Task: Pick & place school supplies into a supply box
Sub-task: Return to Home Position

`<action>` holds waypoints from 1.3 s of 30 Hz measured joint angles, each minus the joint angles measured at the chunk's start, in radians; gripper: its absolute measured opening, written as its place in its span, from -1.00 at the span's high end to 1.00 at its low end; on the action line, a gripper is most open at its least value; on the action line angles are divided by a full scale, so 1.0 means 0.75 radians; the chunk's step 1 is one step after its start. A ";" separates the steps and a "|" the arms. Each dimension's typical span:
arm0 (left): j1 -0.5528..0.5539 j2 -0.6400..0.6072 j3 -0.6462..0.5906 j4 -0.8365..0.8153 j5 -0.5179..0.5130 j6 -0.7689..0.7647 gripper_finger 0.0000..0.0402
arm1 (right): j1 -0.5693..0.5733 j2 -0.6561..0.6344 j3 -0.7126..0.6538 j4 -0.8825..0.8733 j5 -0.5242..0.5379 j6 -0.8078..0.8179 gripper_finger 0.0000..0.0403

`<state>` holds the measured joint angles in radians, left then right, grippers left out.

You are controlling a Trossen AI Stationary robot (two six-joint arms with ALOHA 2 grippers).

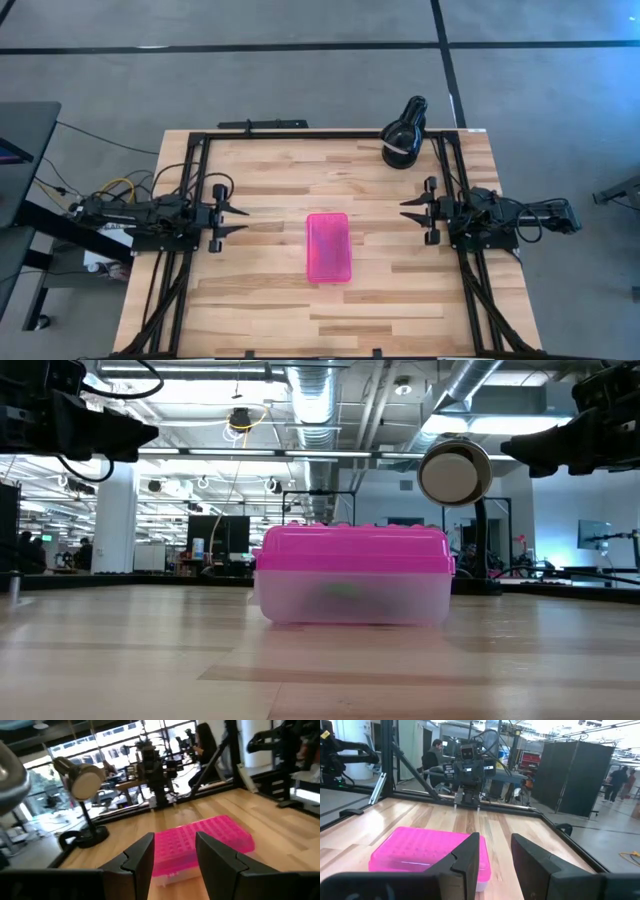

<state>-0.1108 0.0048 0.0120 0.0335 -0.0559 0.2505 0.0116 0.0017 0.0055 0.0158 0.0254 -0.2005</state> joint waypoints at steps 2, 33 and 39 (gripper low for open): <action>0.000 0.000 0.000 0.005 -0.044 0.026 0.31 | 0.000 0.000 0.000 0.000 0.001 0.000 0.46; 0.065 0.017 0.002 0.005 -0.103 0.087 0.31 | 0.001 0.000 -0.001 0.000 0.001 -0.001 0.46; 0.064 0.017 0.002 0.005 -0.105 0.075 0.31 | 0.001 0.000 -0.001 -0.001 0.001 -0.001 0.46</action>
<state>-0.0628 0.0174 0.0135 0.0372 -0.1349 0.3065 0.0120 0.0017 0.0051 0.0154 0.0261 -0.2008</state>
